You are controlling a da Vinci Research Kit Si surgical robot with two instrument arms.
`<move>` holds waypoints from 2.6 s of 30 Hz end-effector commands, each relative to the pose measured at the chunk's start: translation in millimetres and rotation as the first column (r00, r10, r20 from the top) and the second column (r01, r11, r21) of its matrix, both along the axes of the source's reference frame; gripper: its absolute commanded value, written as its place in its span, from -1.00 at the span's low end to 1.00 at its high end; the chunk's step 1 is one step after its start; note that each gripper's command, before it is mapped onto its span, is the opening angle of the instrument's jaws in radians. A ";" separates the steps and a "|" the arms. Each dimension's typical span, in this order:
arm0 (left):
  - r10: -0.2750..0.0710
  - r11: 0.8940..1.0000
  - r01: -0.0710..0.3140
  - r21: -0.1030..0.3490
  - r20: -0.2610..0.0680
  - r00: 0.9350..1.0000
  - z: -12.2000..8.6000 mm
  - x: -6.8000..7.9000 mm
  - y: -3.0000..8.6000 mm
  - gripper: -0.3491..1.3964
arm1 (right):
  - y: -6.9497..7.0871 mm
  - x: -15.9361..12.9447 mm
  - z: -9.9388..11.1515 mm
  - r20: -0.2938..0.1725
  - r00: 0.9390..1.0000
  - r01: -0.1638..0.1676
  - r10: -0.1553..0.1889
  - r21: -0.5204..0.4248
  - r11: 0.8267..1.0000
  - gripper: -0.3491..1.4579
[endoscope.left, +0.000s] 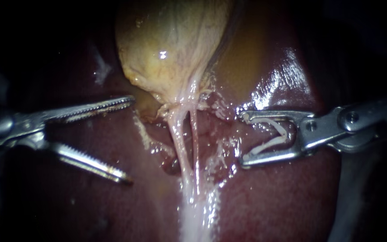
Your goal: Grabbing gallbladder
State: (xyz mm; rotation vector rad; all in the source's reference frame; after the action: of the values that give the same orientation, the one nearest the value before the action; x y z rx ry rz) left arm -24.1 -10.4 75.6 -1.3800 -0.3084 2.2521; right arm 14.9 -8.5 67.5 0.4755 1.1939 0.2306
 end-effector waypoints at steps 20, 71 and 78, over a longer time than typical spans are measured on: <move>-0.077 0.992 0.078 0.098 -0.013 0.997 2.7 -2.8 2.2 -0.15 | 0.0 0.1 0.0 0.001 1.000 -0.001 0.001 0.001 1.000 -0.07; -0.101 0.977 0.108 0.186 -0.051 0.994 -1.7 0.1 4.0 -1.00 | -0.1 0.2 -0.2 0.001 1.000 -0.003 0.003 0.006 1.000 -0.07; -0.118 0.973 0.124 0.193 -0.045 0.992 -3.0 1.0 5.1 -1.00 | -0.1 0.2 -0.2 0.002 1.000 -0.003 0.003 0.006 1.000 -0.07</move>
State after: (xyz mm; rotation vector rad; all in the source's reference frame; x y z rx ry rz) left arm -23.1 -5.3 72.7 -1.2212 -0.4104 2.0825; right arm 15.2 -8.6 67.3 0.4818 1.1922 0.2412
